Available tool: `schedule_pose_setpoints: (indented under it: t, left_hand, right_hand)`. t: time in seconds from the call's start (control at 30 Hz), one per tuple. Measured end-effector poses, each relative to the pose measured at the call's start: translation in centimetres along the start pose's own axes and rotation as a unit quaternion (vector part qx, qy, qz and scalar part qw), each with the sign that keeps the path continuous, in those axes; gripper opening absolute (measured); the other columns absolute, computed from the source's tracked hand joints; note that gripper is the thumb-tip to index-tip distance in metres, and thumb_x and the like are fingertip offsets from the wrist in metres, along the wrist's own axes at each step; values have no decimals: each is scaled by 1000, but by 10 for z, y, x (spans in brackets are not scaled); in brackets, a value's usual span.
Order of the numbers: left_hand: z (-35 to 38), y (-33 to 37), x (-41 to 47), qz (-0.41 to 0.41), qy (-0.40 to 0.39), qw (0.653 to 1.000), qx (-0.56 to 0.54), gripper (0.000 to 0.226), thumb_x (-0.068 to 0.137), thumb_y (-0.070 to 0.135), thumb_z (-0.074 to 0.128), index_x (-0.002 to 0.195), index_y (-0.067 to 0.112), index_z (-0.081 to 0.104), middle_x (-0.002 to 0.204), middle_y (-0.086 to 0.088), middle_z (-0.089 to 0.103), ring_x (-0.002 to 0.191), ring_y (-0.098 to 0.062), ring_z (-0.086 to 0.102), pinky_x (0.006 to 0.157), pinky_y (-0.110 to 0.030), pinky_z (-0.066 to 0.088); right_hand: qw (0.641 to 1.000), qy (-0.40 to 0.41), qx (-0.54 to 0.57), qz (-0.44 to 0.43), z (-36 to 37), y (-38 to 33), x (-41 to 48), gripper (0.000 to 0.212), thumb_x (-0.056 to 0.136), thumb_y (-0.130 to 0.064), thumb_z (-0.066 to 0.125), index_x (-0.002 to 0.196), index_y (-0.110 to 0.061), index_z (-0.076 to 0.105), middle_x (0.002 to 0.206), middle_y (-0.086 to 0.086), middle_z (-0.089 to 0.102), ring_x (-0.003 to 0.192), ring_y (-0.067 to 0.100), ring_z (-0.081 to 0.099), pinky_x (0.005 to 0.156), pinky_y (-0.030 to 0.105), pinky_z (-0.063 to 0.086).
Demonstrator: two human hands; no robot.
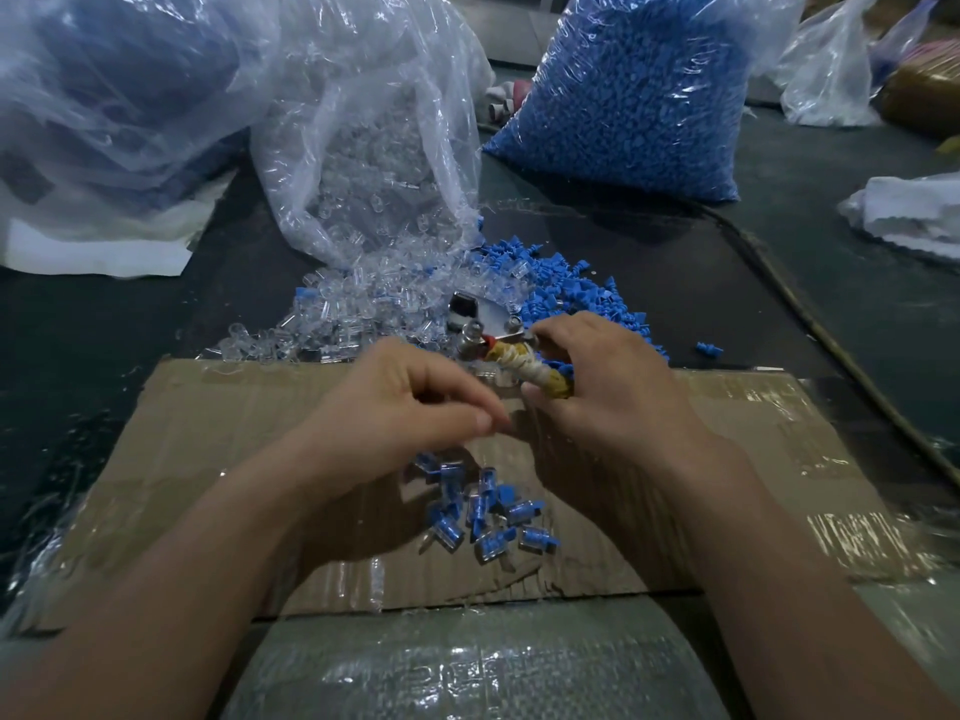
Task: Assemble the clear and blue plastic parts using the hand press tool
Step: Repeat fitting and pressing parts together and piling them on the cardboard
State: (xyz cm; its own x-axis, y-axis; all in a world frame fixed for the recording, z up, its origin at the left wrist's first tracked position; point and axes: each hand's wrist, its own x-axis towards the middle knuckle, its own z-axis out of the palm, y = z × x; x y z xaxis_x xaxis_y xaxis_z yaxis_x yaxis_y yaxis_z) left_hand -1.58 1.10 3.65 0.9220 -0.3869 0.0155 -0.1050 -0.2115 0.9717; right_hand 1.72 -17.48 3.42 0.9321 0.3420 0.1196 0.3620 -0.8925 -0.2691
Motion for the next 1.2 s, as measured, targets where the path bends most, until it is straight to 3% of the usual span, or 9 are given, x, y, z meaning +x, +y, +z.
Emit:
schedule_pose_setpoints:
  t: [0.1, 0.2, 0.3, 0.4, 0.47, 0.6, 0.73, 1.07, 1.2]
  left_hand:
    - [-6, -3, 4, 26, 188, 981, -44, 22, 78, 1, 61, 66, 16, 71, 59, 4, 67, 49, -1, 58, 51, -10, 45]
    - [-15, -7, 10, 32, 318, 947, -32, 20, 83, 0, 58, 74, 15, 67, 55, 9, 64, 39, 5, 48, 44, -1, 34]
    - [-22, -15, 15, 5, 378, 926, 14, 17, 83, 4, 61, 79, 20, 67, 67, 7, 64, 49, 7, 55, 50, -2, 39]
    - [-22, -26, 18, -25, 371, 924, 89, 26, 83, 8, 64, 78, 33, 62, 75, 13, 62, 62, 7, 57, 60, -6, 45]
    - [-20, -31, 18, -45, 340, 927, 151, 22, 83, 8, 64, 89, 29, 65, 81, 15, 61, 69, 2, 56, 66, -15, 46]
    - [-19, -35, 21, -62, 290, 904, 308, 36, 85, 15, 63, 120, 24, 59, 110, 3, 57, 78, -5, 50, 78, -20, 36]
    - [-17, -34, 23, -88, 230, 899, 361, 44, 88, 19, 59, 131, 23, 50, 128, -5, 47, 108, -21, 51, 98, -36, 34]
    - [-16, -39, 22, -57, 242, 884, 396, 27, 87, 23, 61, 114, 20, 61, 111, 0, 54, 88, -10, 46, 81, -27, 34]
    - [-16, -38, 22, -58, 245, 883, 396, 37, 87, 25, 61, 123, 21, 56, 113, -2, 55, 92, -13, 47, 80, -27, 34]
  right_hand:
    - [1000, -6, -16, -16, 0, -2, -1, 44, 80, -37, 65, 120, -23, 50, 95, -11, 43, 90, 7, 40, 76, 24, 31]
    - [999, -16, -22, -29, 0, -4, -3, 39, 79, -38, 66, 114, -25, 52, 96, -10, 49, 88, 7, 41, 73, 24, 30]
    - [997, -45, -25, -49, -1, -7, -4, 36, 79, -39, 66, 110, -24, 53, 94, -9, 49, 87, 8, 42, 72, 24, 30]
    - [995, -77, -34, -59, -2, -9, -6, 40, 78, -45, 66, 110, -25, 53, 93, -9, 46, 86, 8, 41, 71, 25, 30]
    - [993, -95, -32, -57, -3, -11, -6, 44, 74, -53, 66, 108, -27, 53, 92, -10, 47, 87, 9, 43, 70, 26, 31]
    - [990, -132, -31, -39, -1, -10, -5, 58, 69, -58, 67, 115, -28, 49, 102, -10, 48, 93, 8, 40, 75, 26, 31]
    - [989, -141, -26, -30, 0, -8, -4, 65, 67, -61, 67, 119, -27, 47, 99, -11, 43, 94, 8, 38, 78, 27, 31]
    - [986, -166, -21, -10, 4, -9, -5, 80, 59, -72, 62, 123, -28, 41, 104, -9, 37, 97, 9, 34, 77, 28, 30]
    - [984, -175, -19, -1, 3, -10, -5, 81, 60, -75, 56, 125, -29, 42, 108, -8, 40, 99, 9, 35, 78, 28, 30]
